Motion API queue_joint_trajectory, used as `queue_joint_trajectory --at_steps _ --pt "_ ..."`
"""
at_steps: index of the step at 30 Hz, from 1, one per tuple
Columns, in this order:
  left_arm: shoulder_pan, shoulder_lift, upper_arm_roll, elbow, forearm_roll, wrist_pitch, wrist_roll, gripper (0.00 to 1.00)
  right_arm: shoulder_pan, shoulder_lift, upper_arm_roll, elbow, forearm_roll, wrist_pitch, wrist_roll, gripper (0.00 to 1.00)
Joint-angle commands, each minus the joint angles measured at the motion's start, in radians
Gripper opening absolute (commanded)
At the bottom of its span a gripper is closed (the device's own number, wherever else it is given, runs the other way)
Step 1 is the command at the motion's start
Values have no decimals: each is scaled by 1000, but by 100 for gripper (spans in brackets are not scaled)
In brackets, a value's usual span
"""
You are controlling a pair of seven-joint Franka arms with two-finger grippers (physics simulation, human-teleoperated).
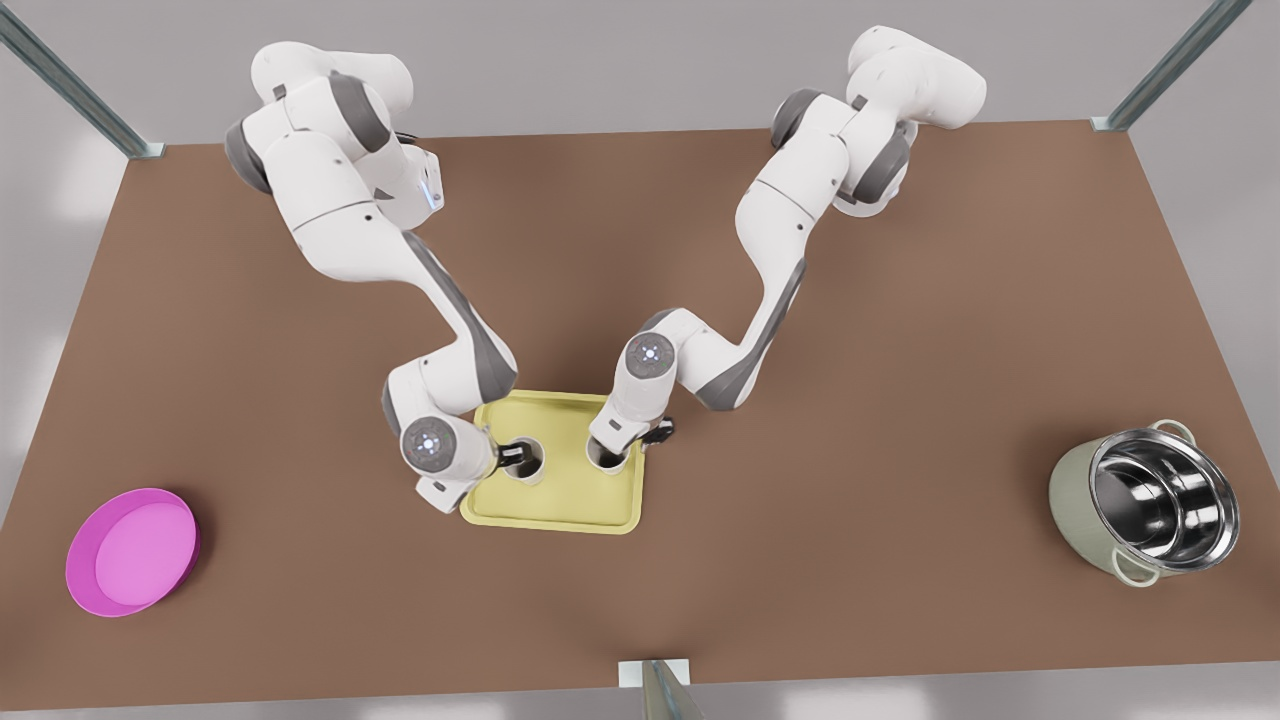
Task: Use the left arm to pick up the white IKEA cup from the tray and place it on the middle-left position; use the right arm to pick up the white IKEA cup from the tray and place it on the middle-right position
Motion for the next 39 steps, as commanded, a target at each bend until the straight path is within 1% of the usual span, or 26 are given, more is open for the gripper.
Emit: queue_joint_trajectory --at_steps 1,3,5,7,8,9,10,11,13,14,15,16,17,18,19,20,22,23,25,27,33,34,35,36,37,39 --pt "0 -6 -1 1 -26 -11 -118 40 1 5 2 0 1 29 15 87" --pt "0 -7 -1 1 -26 -11 -140 25 8 14 6 0 1 31 15 79" --pt "0 -4 -1 1 -26 -9 -158 13 10 17 6 -17 1 57 16 71" --pt "0 -7 -1 1 -26 -9 -163 9 10 17 6 -18 1 57 16 63" --pt "0 -15 -1 1 -24 -22 -164 9 10 17 6 -18 1 57 16 58" --pt "2 -35 3 1 -24 -78 -164 9 11 17 6 -18 1 57 15 54" --pt "10 -70 11 1 -26 -127 -170 9 13 17 6 -18 1 57 16 47" --pt "17 -105 13 1 -26 -157 -183 9 17 17 6 -18 1 57 15 43" --pt "40 -159 13 1 -29 -226 -206 9 17 17 6 -18 1 58 15 41" --pt "98 -194 13 1 -26 -293 -162 9 17 17 6 -18 1 57 15 40" --pt "169 -216 11 -2 -26 -338 -23 9 17 17 6 -20 1 58 15 39" --pt "224 -219 11 -21 -23 -344 90 9 17 19 6 -20 1 58 15 37" --pt "295 -230 11 -45 -23 -338 219 9 16 20 6 -37 1 80 15 33" --pt "361 -256 10 -105 -26 -302 345 9 14 19 6 -37 1 80 15 32" --pt "407 -276 11 -206 -23 -175 426 9 13 19 6 -37 1 80 15 30" --pt "439 -265 10 -234 -21 -114 486 9 14 19 6 -37 1 80 15 29" --pt "488 -247 10 -233 -12 -97 563 9 11 19 6 -37 1 80 15 23" --pt "491 -231 10 -226 -7 -95 563 9 11 19 6 -37 1 80 15 22" --pt "491 -208 10 -226 -7 -45 564 9 11 16 6 -37 1 80 10 22" --pt "493 -193 11 -223 -7 -42 564 9 7 8 5 -35 1 78 -1 22" --pt "493 -161 14 -219 20 0 569 9 -33 -88 5 -41 1 25 -22 22" --pt "491 -161 14 -219 36 1 569 19 -62 -116 5 -68 1 22 -51 22" --pt "491 -156 14 -220 37 23 569 20 -99 -133 5 -98 1 22 -113 22" --pt "491 -150 14 -220 37 31 569 52 -127 -153 5 -121 1 22 -142 22" --pt "491 -152 14 -220 37 31 572 100 -147 -170 5 -144 1 23 -173 22" --pt "490 -152 14 -220 37 31 572 100 -205 -185 3 -179 1 23 -238 22"
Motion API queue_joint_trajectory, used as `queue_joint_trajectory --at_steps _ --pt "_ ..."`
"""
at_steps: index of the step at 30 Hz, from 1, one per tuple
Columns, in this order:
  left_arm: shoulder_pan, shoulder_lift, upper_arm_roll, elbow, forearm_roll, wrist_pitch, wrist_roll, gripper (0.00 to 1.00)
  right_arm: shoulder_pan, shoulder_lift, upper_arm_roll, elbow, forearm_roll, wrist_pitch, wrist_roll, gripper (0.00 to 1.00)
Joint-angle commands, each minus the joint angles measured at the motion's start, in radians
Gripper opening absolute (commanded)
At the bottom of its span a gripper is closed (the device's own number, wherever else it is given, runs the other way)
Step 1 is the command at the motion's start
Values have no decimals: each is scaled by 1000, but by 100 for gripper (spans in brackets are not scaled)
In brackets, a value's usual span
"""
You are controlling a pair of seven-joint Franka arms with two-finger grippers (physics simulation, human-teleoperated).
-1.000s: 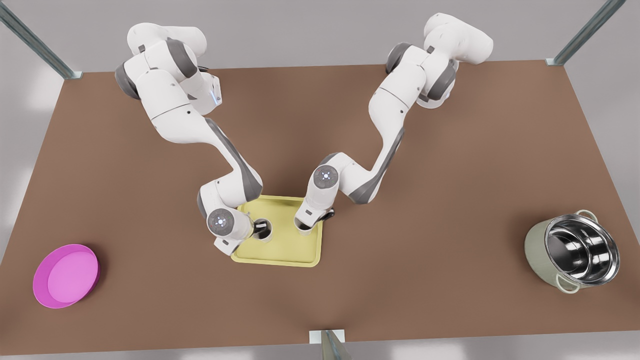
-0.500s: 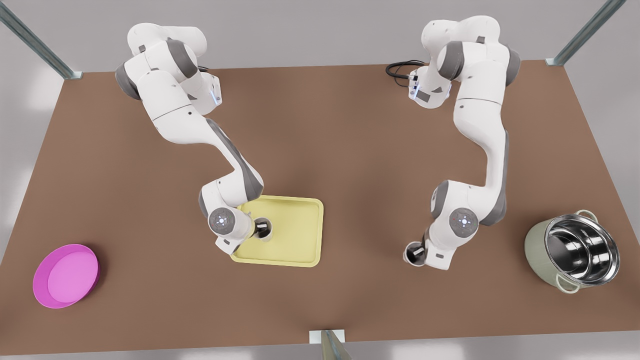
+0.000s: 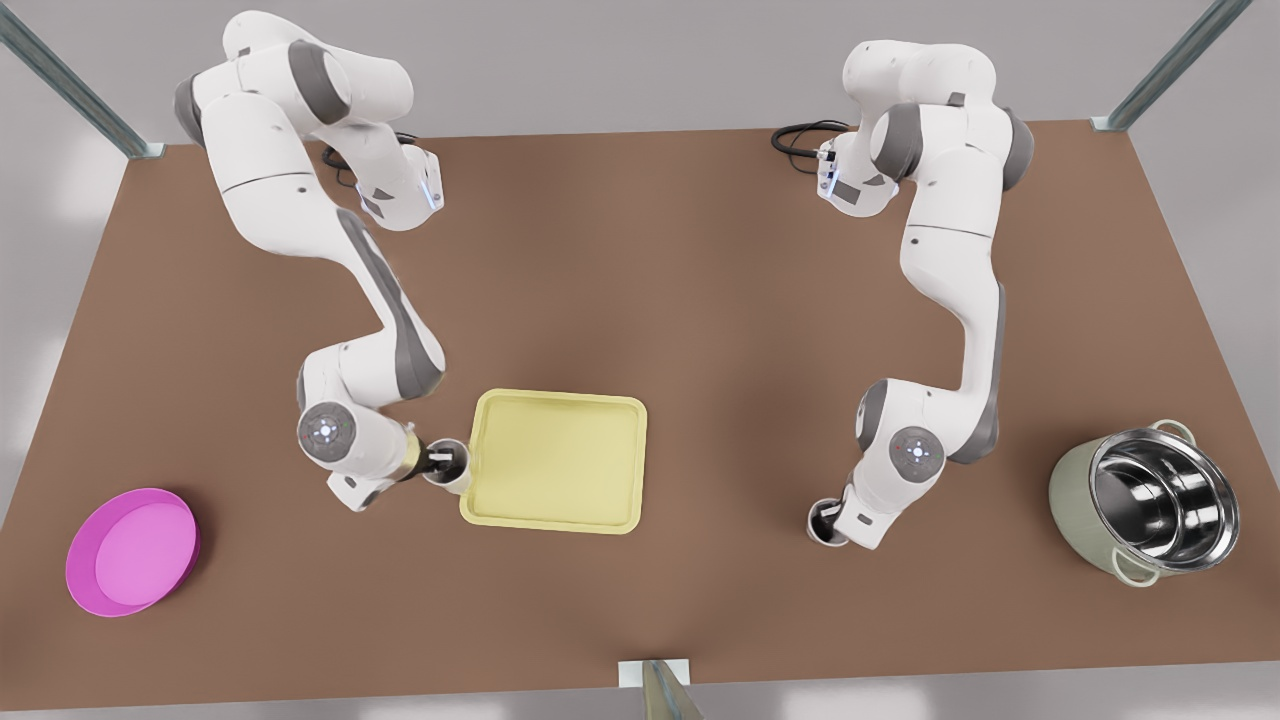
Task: Use the left arm to pick up the white IKEA cup from the tray and place it on the middle-left position; use the right arm to pick up the white IKEA cup from the tray and place it on the middle-right position
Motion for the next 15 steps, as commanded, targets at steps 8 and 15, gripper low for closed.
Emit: queue_joint_trajectory --at_steps 8,15 --pt "-13 -317 -38 44 94 -659 318 100 -121 -32 5 -167 45 70 -316 27" --pt "186 -725 -25 -249 -147 -582 559 100 -121 -24 5 -169 43 84 -318 72"
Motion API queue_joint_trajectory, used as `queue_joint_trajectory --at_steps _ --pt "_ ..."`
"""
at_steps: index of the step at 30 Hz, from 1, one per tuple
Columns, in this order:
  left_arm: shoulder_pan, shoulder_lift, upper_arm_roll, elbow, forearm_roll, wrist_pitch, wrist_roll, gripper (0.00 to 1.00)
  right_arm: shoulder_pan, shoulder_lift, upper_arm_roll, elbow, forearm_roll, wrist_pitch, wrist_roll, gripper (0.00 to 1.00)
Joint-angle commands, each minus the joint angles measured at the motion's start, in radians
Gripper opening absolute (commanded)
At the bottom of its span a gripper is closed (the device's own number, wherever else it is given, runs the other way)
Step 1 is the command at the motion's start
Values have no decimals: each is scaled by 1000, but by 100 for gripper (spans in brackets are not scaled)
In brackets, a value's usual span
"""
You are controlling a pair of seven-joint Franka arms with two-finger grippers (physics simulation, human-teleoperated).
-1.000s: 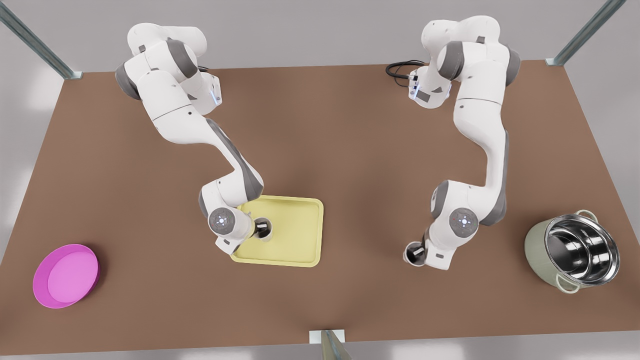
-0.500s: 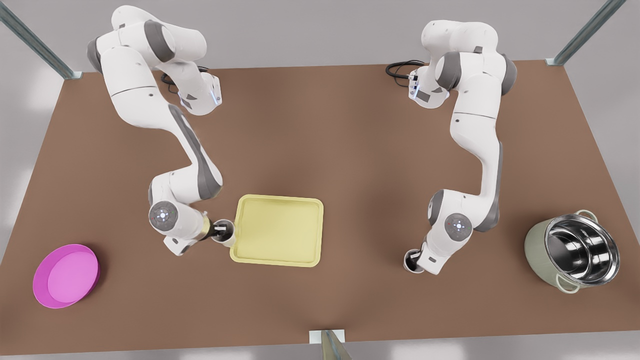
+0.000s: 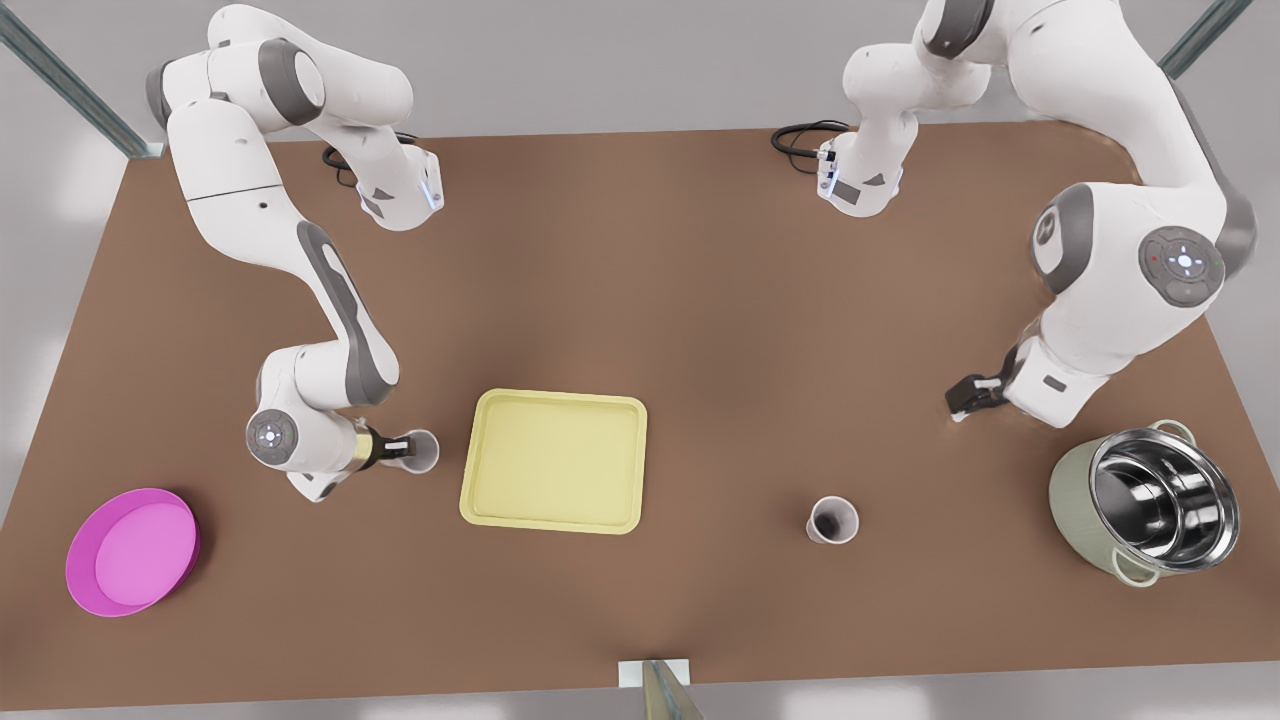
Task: Use the left arm to pick up the white IKEA cup from the tray and place it on the middle-left position; use the right arm to pick up the white IKEA cup from the tray and place it on the middle-right position
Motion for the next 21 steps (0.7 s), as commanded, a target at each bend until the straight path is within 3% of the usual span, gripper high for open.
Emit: queue_joint_trajectory --at_steps 1,17,19,21 --pt "16 -127 4 -183 -83 12 326 100 0 -1 0 1 3 14 -144 74" --pt "16 -130 25 -183 -58 8 309 100 -94 -62 -3 -34 -3 -24 -261 75" --pt "16 -129 25 -183 -58 9 309 100 -106 -108 -2 -21 -14 -26 -254 78" --pt "16 -127 27 -183 -57 9 309 100 -110 -165 -19 25 -66 -27 -247 90"
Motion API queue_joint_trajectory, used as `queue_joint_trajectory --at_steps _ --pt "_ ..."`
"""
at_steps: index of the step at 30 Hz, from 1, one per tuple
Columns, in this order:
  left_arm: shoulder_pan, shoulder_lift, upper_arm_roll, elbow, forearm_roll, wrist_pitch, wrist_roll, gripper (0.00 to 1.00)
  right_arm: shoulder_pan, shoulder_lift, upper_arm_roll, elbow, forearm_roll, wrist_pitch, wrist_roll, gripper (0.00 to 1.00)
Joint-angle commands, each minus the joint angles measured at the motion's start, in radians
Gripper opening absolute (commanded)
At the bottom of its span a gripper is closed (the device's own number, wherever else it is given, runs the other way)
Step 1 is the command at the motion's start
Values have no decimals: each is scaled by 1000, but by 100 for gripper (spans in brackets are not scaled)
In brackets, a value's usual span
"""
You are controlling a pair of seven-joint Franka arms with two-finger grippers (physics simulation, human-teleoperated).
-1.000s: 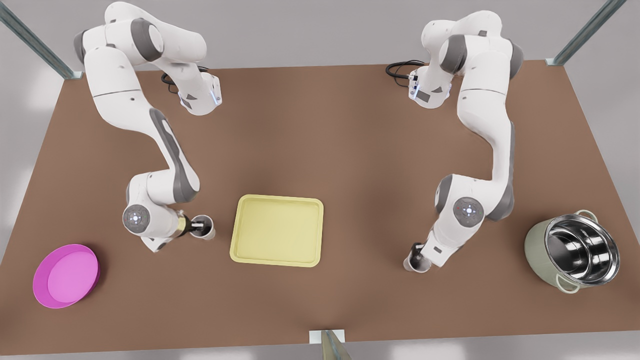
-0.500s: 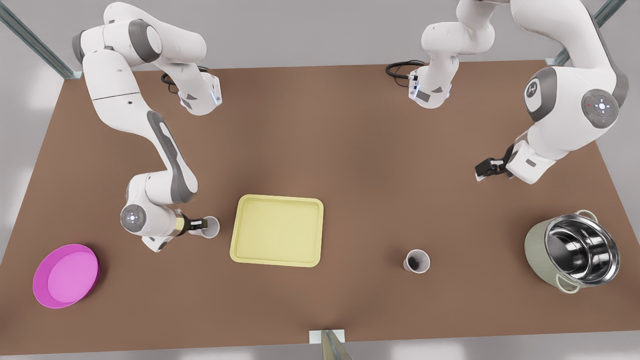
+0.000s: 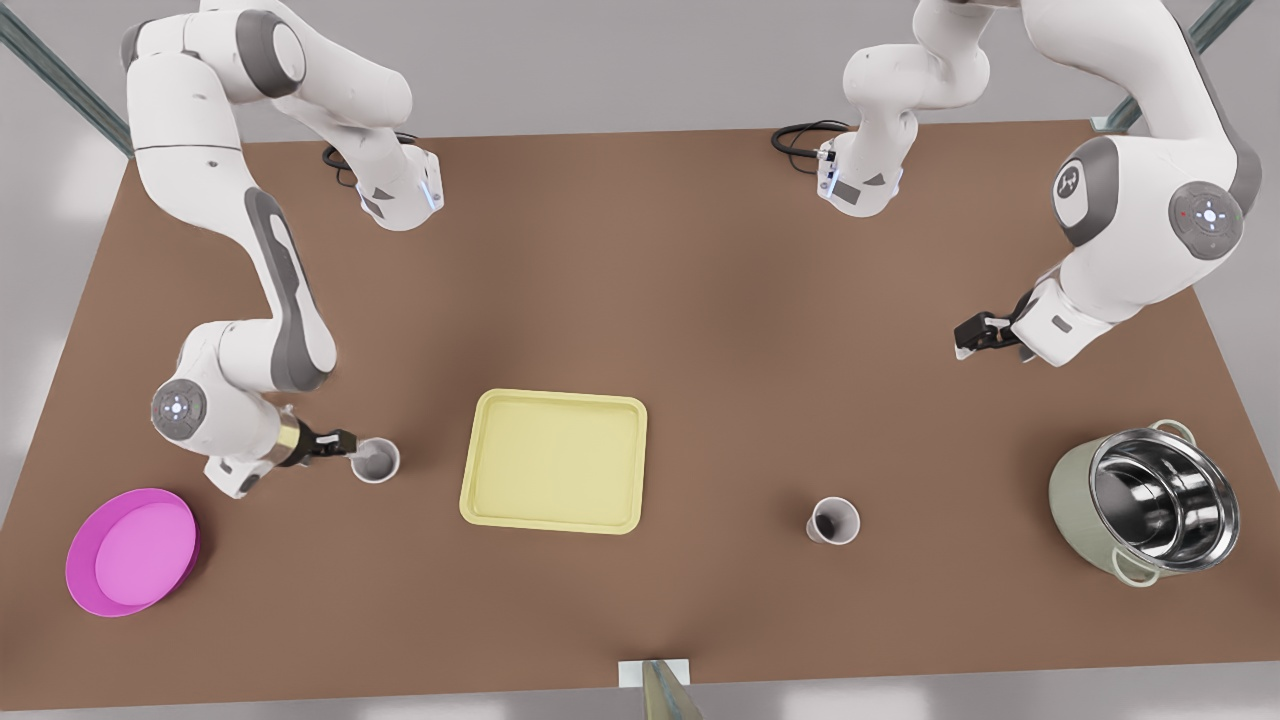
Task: Use the left arm to pick up the white IKEA cup from the tray and place it on the middle-left position; use the right arm to pick up the white IKEA cup from the tray and place it on the middle-right position
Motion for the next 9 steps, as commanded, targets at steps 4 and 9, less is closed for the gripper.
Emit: queue_joint_trajectory --at_steps 4,9 --pt "1 4 2 8 -6 3 97 100 -3 -75 -55 195 -30 -152 -86 100" --pt "1 -4 2 30 -6 -2 96 100 -1 -184 -60 240 -32 -390 41 100"
